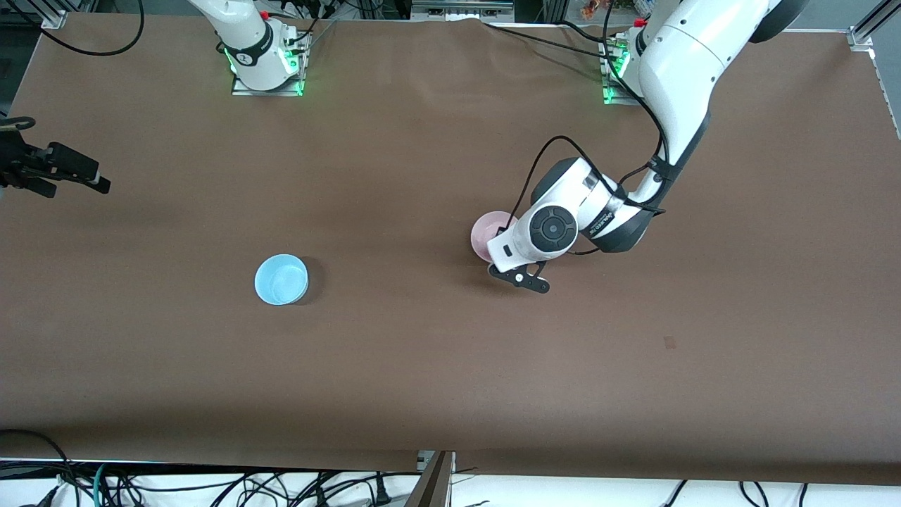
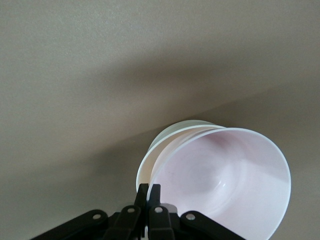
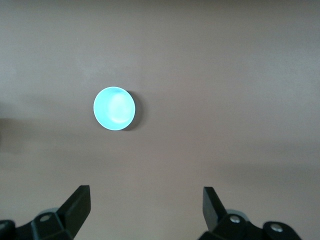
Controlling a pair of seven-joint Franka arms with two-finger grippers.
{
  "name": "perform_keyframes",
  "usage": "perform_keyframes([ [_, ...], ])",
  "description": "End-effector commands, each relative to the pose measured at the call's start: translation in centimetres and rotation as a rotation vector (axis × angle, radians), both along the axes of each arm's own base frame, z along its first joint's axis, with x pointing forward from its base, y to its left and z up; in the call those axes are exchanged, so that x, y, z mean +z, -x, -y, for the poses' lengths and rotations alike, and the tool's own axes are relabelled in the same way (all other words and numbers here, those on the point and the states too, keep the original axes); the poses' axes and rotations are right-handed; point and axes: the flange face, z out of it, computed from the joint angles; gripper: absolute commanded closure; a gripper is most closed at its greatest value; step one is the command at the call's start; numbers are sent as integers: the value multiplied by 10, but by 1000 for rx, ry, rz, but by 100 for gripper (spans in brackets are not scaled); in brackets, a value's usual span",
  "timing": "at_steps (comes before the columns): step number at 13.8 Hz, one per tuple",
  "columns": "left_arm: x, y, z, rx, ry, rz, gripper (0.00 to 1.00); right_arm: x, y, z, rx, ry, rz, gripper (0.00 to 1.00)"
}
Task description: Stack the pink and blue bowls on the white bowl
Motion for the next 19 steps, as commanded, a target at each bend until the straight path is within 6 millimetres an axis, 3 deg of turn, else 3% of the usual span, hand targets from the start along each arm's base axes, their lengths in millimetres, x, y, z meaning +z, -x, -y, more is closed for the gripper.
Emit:
perform_keyframes([
  [1,-1,2,3,-1,-7,14,100,20,2,-8,2,-7,14,1],
  [5,-3,2,3,1,-8,11,96,29,7,-16,-14,16,-14,1],
  [6,-2,1,2,0,-8,12,1,29,8,-20,-5,16,-25,0],
  [12,19,-4,-4,13,-11,28,0,32,7,-40,43,77,-23,1],
  [15,66,-11,-17,24,-28,58,0,39,9,-29,36,62,-18,1],
  [17,107,-21,-39,50,-38,105,0,39,11,-32,44,61,-36,0],
  [19,148,-34,-75,100,-48,159,0,39,11,-35,31,58,-39,0],
])
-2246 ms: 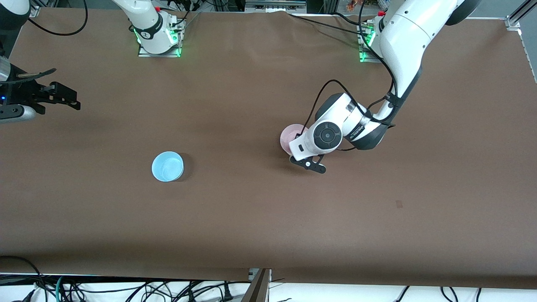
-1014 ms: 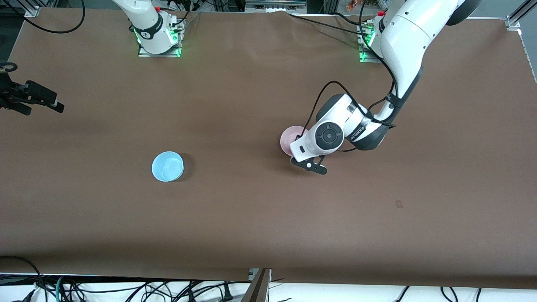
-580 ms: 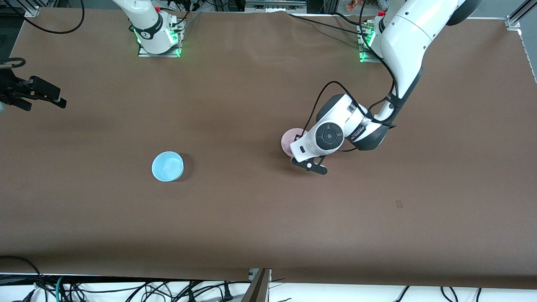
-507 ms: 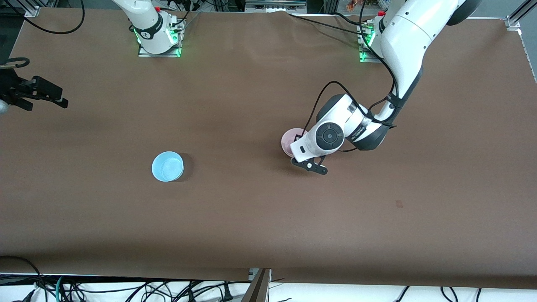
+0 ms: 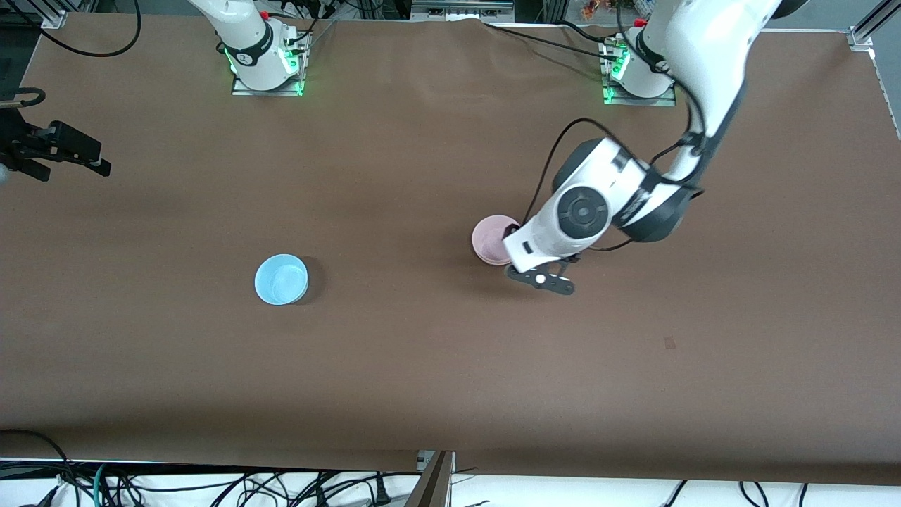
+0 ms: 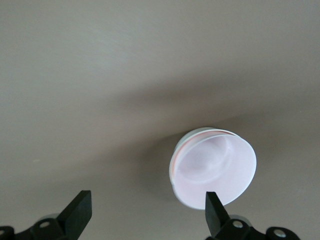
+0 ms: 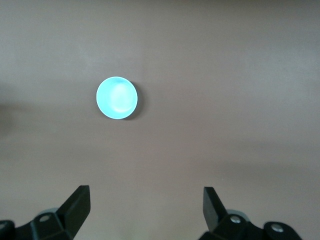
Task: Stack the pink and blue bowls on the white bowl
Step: 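Raise the left gripper away while the right gripper reaches the blue bowl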
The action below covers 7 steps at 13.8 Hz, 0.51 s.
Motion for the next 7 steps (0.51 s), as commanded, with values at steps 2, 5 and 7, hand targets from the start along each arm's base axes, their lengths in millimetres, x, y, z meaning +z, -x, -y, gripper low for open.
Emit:
perform_keyframes([
  [2,81,-23,-82,113,-27,111,0,-7,-3,-13,0,-7,-31,1],
  [5,126,-33,-129,190,-36,155,0,-48,-22,-30,28,-16,-94,1],
  [7,158,-48,-167,257,-45,178,0,-98,-40,-39,56,-38,-177,1],
])
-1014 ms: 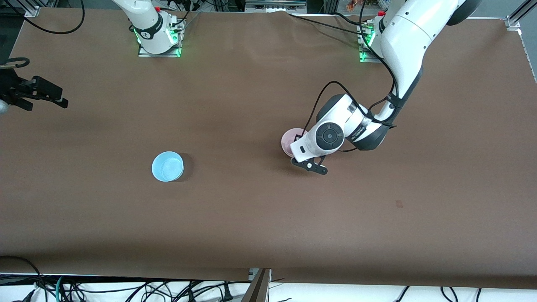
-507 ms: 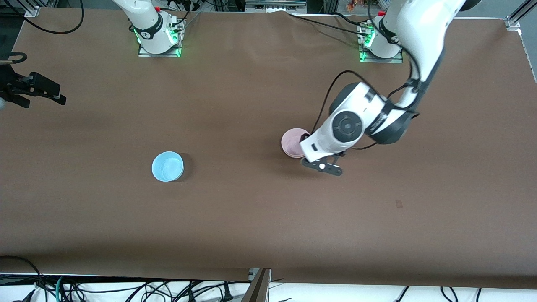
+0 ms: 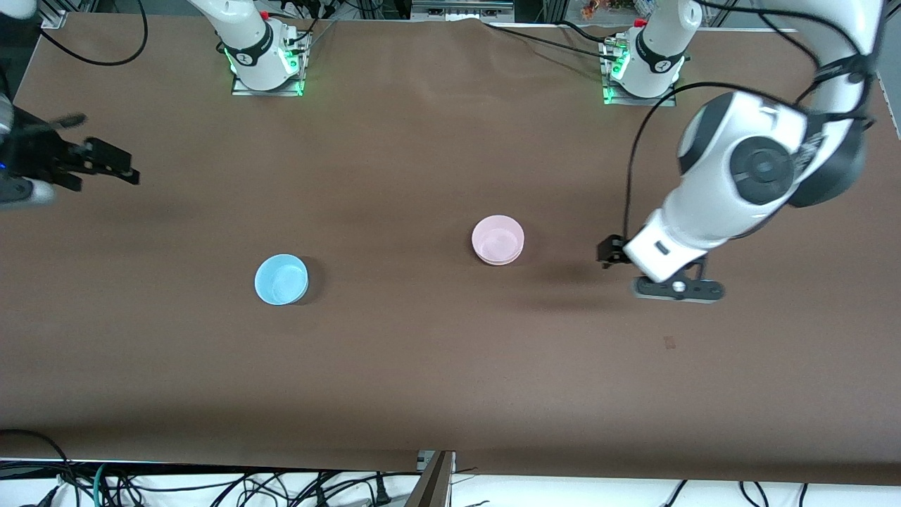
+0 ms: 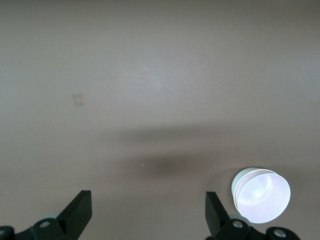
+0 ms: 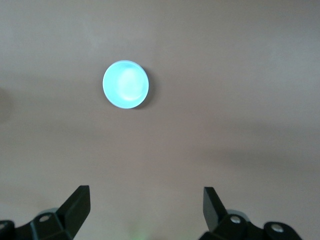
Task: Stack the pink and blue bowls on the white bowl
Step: 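Raise the left gripper away while the right gripper reaches the blue bowl, then close the right gripper on the light blue bowl rim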
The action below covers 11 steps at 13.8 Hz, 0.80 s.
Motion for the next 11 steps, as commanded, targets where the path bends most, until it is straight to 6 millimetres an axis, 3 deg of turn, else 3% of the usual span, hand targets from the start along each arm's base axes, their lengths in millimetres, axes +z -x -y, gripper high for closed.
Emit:
perform_keyframes([
  [1,38,-11,-31,51,-22,34,0,-60,-26,-9,6,-15,-81,1],
  [5,59,-23,-48,87,-10,83,0,-177,-75,-39,48,12,-9,0],
  [7,65,-24,-55,95,-14,87,0,-233,-81,-41,43,18,12,0],
  [9,67,-14,-62,105,-37,24,0,-278,-80,-44,45,22,57,0],
  [11,80,1,-67,107,-65,-24,0,-297,-75,-49,42,24,72,0],
])
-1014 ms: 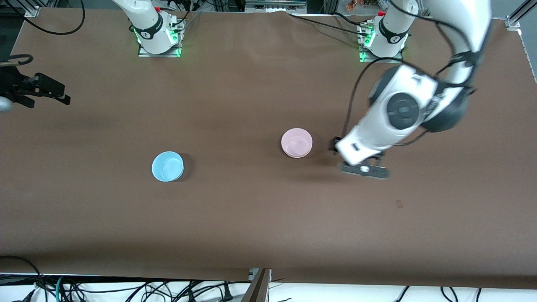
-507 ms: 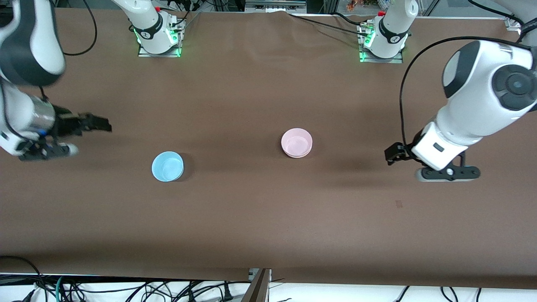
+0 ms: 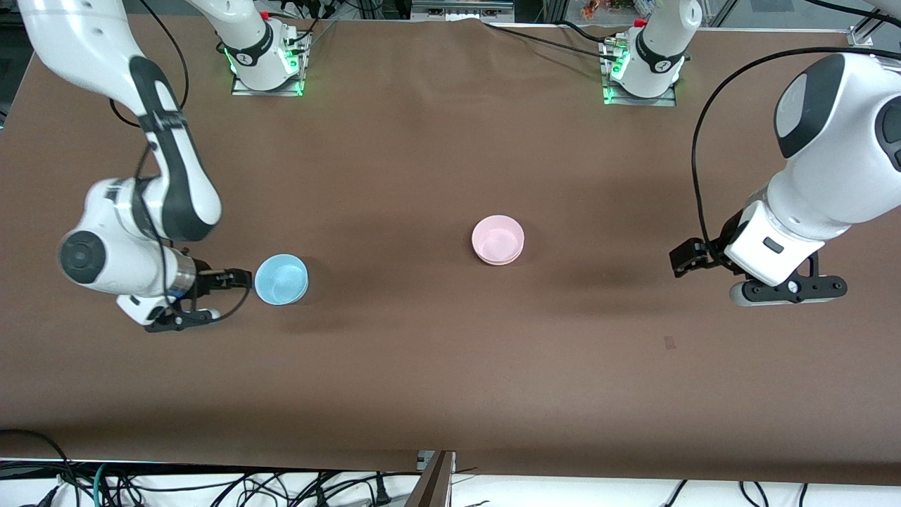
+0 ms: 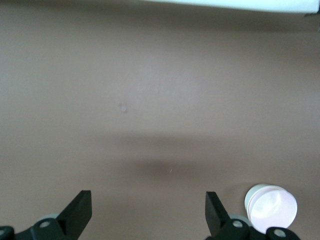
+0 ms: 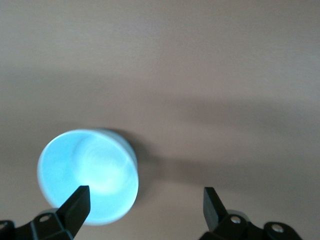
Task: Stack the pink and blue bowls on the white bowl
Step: 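Close the right gripper on the light blue bowl rim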
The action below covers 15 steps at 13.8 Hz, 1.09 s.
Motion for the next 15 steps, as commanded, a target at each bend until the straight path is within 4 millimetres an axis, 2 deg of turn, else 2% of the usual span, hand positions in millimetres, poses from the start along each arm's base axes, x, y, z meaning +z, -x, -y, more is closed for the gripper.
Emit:
perform_keyframes([
  [1,22,20,-10,2,-45,-64,0,-7,8,-4,3,6,16,1],
  [3,26,33,-30,-19,-44,-133,0,-23,12,-10,8,9,-8,1],
  [5,31,47,-28,-94,-37,-152,0,-31,13,-15,14,11,-11,2],
  [7,34,54,-26,-96,-13,-154,0,-41,22,-15,15,14,-37,18],
  [9,30,66,-38,-60,35,-147,0,-43,24,-15,15,14,-43,33],
  [12,26,102,-33,-48,16,-112,0,-46,26,-16,16,15,-48,55],
  [15,28,103,-33,-50,15,-112,0,-46,26,-18,11,14,-49,85],
])
